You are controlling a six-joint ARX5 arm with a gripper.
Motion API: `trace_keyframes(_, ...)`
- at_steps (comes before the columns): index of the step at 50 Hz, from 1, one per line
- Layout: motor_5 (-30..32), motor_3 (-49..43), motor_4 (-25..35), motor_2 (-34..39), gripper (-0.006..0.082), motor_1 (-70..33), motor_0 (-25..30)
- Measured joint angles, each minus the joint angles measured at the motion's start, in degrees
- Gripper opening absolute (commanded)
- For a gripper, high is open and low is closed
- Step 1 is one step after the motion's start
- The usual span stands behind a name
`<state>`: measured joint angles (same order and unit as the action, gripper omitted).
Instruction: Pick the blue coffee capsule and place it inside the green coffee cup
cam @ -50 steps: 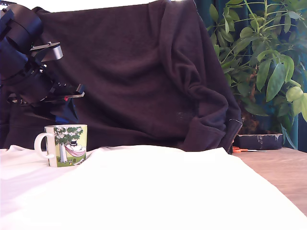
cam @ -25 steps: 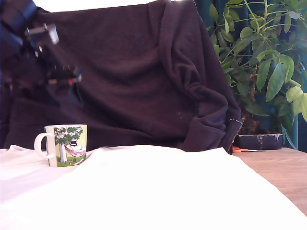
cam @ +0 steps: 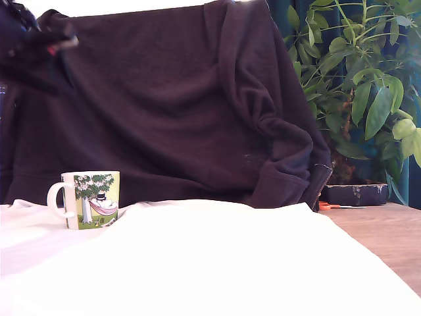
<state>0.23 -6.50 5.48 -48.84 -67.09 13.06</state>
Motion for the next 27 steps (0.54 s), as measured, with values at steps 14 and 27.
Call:
trace_keyframes(14, 0.00, -4.20, 0.00, 0.00, -0.0016, 6.91, -1.70)
trace_keyframes(27, 0.00, -7.78, -0.09, 0.00, -0.0016, 9.70, -3.61)
